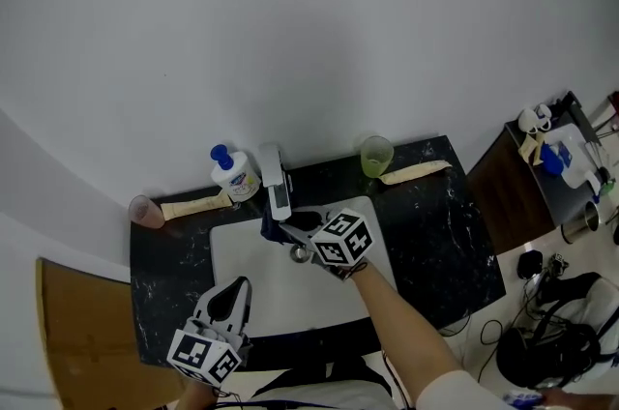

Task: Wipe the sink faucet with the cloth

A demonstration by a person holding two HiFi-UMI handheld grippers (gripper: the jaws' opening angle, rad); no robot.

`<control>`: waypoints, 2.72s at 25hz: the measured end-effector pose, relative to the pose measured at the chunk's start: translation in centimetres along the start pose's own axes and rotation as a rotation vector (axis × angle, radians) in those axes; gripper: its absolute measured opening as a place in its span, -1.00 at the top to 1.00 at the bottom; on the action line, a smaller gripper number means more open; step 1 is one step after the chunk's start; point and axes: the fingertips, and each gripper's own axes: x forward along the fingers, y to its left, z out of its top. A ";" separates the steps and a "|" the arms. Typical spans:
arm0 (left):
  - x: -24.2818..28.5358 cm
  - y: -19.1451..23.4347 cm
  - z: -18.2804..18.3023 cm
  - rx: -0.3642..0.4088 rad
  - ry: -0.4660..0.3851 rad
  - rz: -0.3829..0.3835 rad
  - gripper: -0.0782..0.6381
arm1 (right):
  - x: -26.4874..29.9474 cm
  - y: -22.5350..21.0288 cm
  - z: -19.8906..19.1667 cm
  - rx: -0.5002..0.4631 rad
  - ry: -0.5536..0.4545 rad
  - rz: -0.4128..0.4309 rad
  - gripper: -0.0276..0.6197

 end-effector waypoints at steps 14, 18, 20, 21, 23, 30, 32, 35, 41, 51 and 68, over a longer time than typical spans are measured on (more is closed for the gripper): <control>-0.7 1.0 -0.5 -0.038 -0.056 0.004 0.78 | -2.8 0.6 -0.2 -0.048 -0.070 -0.138 0.67; -1.3 1.1 -0.7 -0.043 -0.048 0.023 0.78 | -1.9 -1.8 0.0 -0.112 -0.024 -0.173 0.67; -1.4 1.2 -0.9 -0.041 -0.042 0.029 0.78 | -1.4 -3.0 0.7 -0.168 -0.004 -0.193 0.67; -1.5 1.2 -1.1 -0.041 -0.041 0.029 0.78 | -1.2 -3.5 1.0 -0.193 0.004 -0.201 0.67; -1.7 1.1 -1.2 -0.039 -0.036 0.035 0.78 | -1.1 -4.3 1.6 -0.235 0.018 -0.210 0.67; -1.8 1.0 -0.9 -0.036 -0.032 0.052 0.78 | -2.3 -1.3 0.6 -0.363 0.072 -0.126 0.67; -1.7 0.9 -1.1 -0.037 -0.038 0.046 0.78 | -2.9 -0.5 0.2 -0.366 0.074 -0.108 0.67; -1.5 0.7 -0.9 -0.038 -0.037 0.047 0.78 | -3.5 0.7 -0.5 -0.370 0.086 -0.062 0.67; -1.1 0.4 -0.8 -0.033 -0.035 0.045 0.78 | -3.0 -0.5 -0.1 -0.383 0.091 -0.087 0.67; -1.1 0.3 -0.9 -0.034 -0.037 0.060 0.78 | -1.2 -3.2 1.6 -0.494 0.140 -0.146 0.67; -0.4 0.0 -0.2 -0.032 -0.041 0.056 0.78 | -1.5 -2.9 1.5 -0.473 0.123 -0.137 0.67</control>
